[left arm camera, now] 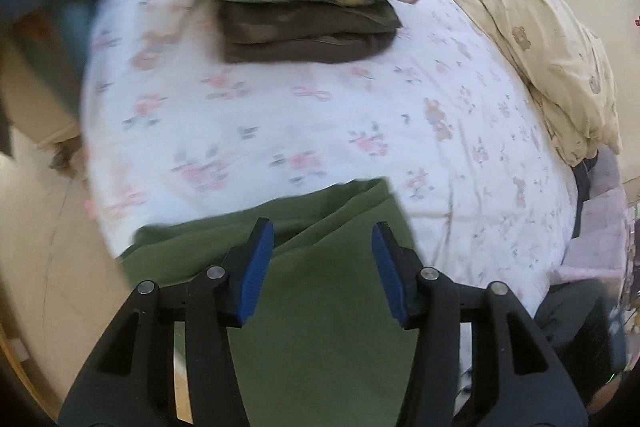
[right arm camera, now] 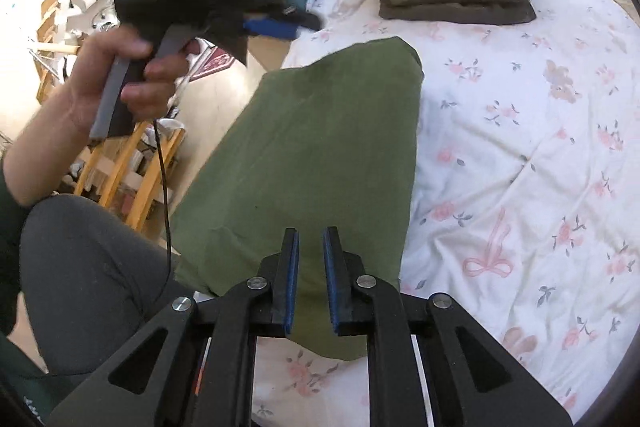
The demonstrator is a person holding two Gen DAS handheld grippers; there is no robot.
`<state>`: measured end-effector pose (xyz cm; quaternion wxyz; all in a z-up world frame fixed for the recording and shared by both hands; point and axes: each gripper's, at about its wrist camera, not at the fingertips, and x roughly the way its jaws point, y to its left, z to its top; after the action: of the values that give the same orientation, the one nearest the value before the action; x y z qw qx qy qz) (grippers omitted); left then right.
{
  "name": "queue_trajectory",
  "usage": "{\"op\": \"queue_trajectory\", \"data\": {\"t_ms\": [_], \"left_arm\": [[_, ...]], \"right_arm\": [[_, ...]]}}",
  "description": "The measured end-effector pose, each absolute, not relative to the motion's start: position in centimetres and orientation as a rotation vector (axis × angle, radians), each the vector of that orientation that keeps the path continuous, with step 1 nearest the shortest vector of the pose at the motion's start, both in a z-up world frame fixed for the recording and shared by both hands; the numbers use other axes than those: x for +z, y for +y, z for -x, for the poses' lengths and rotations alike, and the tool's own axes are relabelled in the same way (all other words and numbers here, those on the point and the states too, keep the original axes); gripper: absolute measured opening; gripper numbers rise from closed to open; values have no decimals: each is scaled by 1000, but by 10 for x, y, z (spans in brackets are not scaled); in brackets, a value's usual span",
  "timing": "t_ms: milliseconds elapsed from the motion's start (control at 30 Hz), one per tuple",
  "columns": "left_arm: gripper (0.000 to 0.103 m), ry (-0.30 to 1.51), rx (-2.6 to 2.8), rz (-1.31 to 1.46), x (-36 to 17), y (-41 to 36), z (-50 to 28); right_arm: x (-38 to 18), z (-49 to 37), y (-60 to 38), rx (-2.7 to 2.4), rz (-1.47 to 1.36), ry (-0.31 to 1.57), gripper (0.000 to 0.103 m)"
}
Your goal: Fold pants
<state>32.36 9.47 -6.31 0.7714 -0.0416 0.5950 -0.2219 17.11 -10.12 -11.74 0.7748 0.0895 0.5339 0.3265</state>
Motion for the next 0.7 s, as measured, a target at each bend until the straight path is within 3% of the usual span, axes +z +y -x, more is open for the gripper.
{"op": "queue_trajectory", "data": {"t_ms": [200, 367, 500, 567, 633, 667, 700], "left_arm": [[48, 1380, -450, -122, -110, 37, -337], [47, 1444, -242, -220, -159, 42, -347], [47, 1415, -253, -187, -148, 51, -347], [47, 1361, -241, -156, -128, 60, -345], [47, 1290, -249, -125, -100, 71, -339], [47, 1265, -258, -120, -90, 74, -335], [48, 1243, -271, -118, -80, 77, -330]], "right_arm": [[-146, -177, -87, 737, -245, 1206, 14], [-172, -170, -79, 745, -217, 1281, 6], [-180, -159, -83, 742, -228, 1313, 6], [-169, -158, -90, 764, -267, 1300, 15], [-151, -155, -112, 783, -356, 1243, 15], [-146, -157, -125, 770, -401, 1222, 23], [-142, -163, -145, 725, -474, 1209, 38]]}}
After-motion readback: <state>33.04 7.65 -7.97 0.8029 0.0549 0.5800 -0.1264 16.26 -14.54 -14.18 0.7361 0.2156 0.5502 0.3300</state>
